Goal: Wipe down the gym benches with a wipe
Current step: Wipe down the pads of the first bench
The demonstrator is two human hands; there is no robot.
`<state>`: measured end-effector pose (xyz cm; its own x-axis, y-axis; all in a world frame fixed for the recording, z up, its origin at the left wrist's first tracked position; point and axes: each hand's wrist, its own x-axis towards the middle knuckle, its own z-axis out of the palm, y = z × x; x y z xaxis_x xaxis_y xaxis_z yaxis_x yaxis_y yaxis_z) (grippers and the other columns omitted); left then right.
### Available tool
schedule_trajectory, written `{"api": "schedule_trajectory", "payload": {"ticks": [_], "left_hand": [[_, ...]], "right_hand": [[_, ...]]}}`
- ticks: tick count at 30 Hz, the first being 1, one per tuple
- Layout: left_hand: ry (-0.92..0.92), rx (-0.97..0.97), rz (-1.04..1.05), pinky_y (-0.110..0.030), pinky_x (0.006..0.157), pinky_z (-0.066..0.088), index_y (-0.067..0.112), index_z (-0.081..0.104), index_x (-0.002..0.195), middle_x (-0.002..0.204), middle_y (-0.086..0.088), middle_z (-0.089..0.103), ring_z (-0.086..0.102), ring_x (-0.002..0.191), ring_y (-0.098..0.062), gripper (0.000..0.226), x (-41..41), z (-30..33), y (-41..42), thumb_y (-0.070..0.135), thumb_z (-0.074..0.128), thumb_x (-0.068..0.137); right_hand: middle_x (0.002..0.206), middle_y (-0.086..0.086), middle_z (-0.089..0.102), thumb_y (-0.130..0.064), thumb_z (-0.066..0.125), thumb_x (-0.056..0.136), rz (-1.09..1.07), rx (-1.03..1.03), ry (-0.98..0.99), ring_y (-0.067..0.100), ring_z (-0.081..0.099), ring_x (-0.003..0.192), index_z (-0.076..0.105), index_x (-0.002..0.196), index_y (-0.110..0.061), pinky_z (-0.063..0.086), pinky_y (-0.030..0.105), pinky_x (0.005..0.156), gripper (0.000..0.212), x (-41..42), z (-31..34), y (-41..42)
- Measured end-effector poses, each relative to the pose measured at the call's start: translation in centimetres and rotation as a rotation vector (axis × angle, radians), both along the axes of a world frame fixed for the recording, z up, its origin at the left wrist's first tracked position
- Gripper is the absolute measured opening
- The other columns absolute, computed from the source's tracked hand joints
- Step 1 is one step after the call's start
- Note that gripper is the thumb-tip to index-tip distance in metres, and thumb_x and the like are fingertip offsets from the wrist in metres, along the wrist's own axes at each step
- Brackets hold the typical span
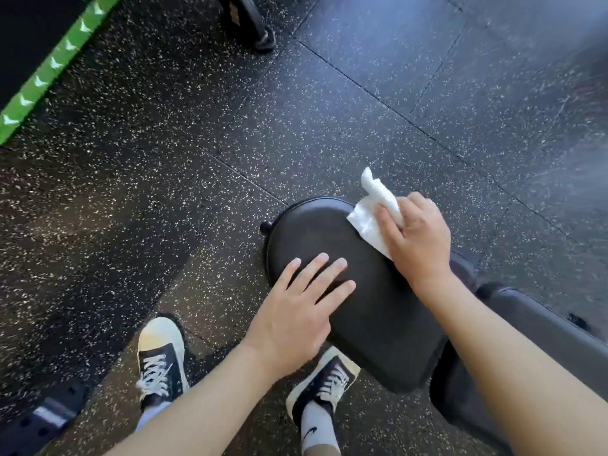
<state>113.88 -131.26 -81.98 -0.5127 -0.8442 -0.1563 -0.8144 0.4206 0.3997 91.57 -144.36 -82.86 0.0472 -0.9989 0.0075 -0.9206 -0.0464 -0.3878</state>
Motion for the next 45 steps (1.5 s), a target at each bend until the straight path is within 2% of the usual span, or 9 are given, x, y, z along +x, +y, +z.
{"api": "schedule_trajectory", "payload": {"ticks": [9, 14, 17, 19, 23, 26, 32, 38, 45], "left_hand": [[-0.020, -0.037, -0.018, -0.060, 0.125, 0.022, 0.027, 0.043, 0.159, 0.171, -0.002, 0.030, 0.026, 0.158, -0.032, 0.062, -5.5, -0.5, -5.9, 0.033, 0.049, 0.098], [-0.108, -0.032, -0.135, -0.054, 0.122, 0.029, 0.021, 0.046, 0.157, 0.162, -0.004, 0.046, 0.041, 0.149, -0.032, 0.063, -11.1, 0.0, -10.0, 0.041, 0.049, 0.098], [-0.133, 0.038, -0.204, -0.045, 0.094, 0.048, 0.016, 0.064, 0.132, 0.122, -0.002, 0.069, 0.065, 0.113, -0.029, 0.051, -15.2, 0.1, -12.6, 0.045, 0.042, 0.096], [-0.184, 0.087, -0.225, -0.042, 0.072, 0.049, 0.020, 0.064, 0.110, 0.093, 0.003, 0.066, 0.065, 0.087, -0.028, 0.044, -16.9, 0.0, -14.0, 0.048, 0.035, 0.093], [-0.139, 0.078, -0.214, -0.039, 0.060, 0.046, 0.019, 0.059, 0.090, 0.077, 0.005, 0.060, 0.061, 0.071, -0.027, 0.028, -17.2, -0.2, -14.1, 0.043, 0.044, 0.091], [-0.139, 0.061, -0.206, -0.035, 0.058, 0.037, 0.021, 0.060, 0.092, 0.079, 0.008, 0.060, 0.061, 0.071, -0.025, 0.029, -17.3, -0.5, -14.2, 0.045, 0.042, 0.093], [-0.166, 0.067, -0.233, -0.035, 0.071, 0.048, 0.026, 0.064, 0.126, 0.109, 0.012, 0.071, 0.069, 0.093, -0.020, 0.042, -17.0, -1.4, -14.3, 0.043, 0.039, 0.096], [-0.165, 0.034, -0.255, -0.032, 0.072, 0.037, 0.027, 0.063, 0.125, 0.109, 0.009, 0.072, 0.068, 0.094, -0.023, 0.046, -17.2, -1.3, -14.1, 0.045, 0.033, 0.095], [-0.115, 0.024, -0.324, -0.035, 0.074, 0.039, 0.034, 0.051, 0.128, 0.116, 0.011, 0.067, 0.066, 0.102, -0.023, 0.044, -16.8, -1.3, -14.1, 0.054, 0.031, 0.094]], "right_hand": [[0.092, 0.016, 0.056, -0.029, 0.057, 0.106, 0.093, -0.176, 0.055, 0.034, 0.047, 0.077, 0.067, 0.104, 0.000, 0.044, 0.049, 0.071, 0.030, -9.5, -0.6, 5.7], [0.098, 0.010, 0.058, -0.043, 0.043, 0.104, -0.243, 0.075, 0.050, 0.034, 0.055, 0.092, 0.066, 0.103, -0.005, 0.041, 0.041, 0.072, 0.045, -12.2, 0.1, 5.1], [0.100, 0.008, 0.057, -0.044, 0.046, 0.105, -0.254, 0.173, 0.039, 0.031, 0.056, 0.095, 0.060, 0.099, -0.009, 0.036, 0.037, 0.071, 0.038, -12.4, -0.4, 3.6], [0.104, 0.007, 0.057, -0.044, 0.047, 0.106, -0.263, 0.211, -0.013, 0.030, 0.055, 0.099, 0.058, 0.102, -0.013, 0.038, 0.037, 0.074, 0.034, -12.4, -0.6, 2.8], [0.098, 0.008, 0.058, -0.040, 0.053, 0.104, -0.325, 0.150, -0.058, 0.029, 0.054, 0.090, 0.060, 0.099, -0.013, 0.040, 0.037, 0.071, 0.029, -12.2, -0.7, 3.9], [0.091, 0.007, 0.055, -0.032, 0.055, 0.101, -0.421, -0.020, -0.034, 0.025, 0.050, 0.079, 0.060, 0.096, -0.012, 0.046, 0.035, 0.070, 0.021, -11.2, -0.2, 6.5], [0.100, 0.006, 0.054, -0.025, 0.066, 0.095, -0.593, -0.050, -0.201, 0.023, 0.048, 0.081, 0.056, 0.125, -0.006, 0.052, 0.035, 0.071, 0.037, -7.3, -0.4, 15.0], [0.097, 0.009, 0.059, -0.023, 0.070, 0.087, -0.774, -0.075, -0.190, 0.027, 0.056, 0.080, 0.065, 0.114, -0.003, 0.052, 0.036, 0.063, 0.034, -6.3, -0.1, 13.3], [0.098, 0.009, 0.060, -0.032, 0.063, 0.097, -1.022, -0.112, -0.108, 0.030, 0.056, 0.085, 0.064, 0.105, -0.005, 0.043, 0.038, 0.065, 0.028, -5.1, 0.1, 10.2]]}}
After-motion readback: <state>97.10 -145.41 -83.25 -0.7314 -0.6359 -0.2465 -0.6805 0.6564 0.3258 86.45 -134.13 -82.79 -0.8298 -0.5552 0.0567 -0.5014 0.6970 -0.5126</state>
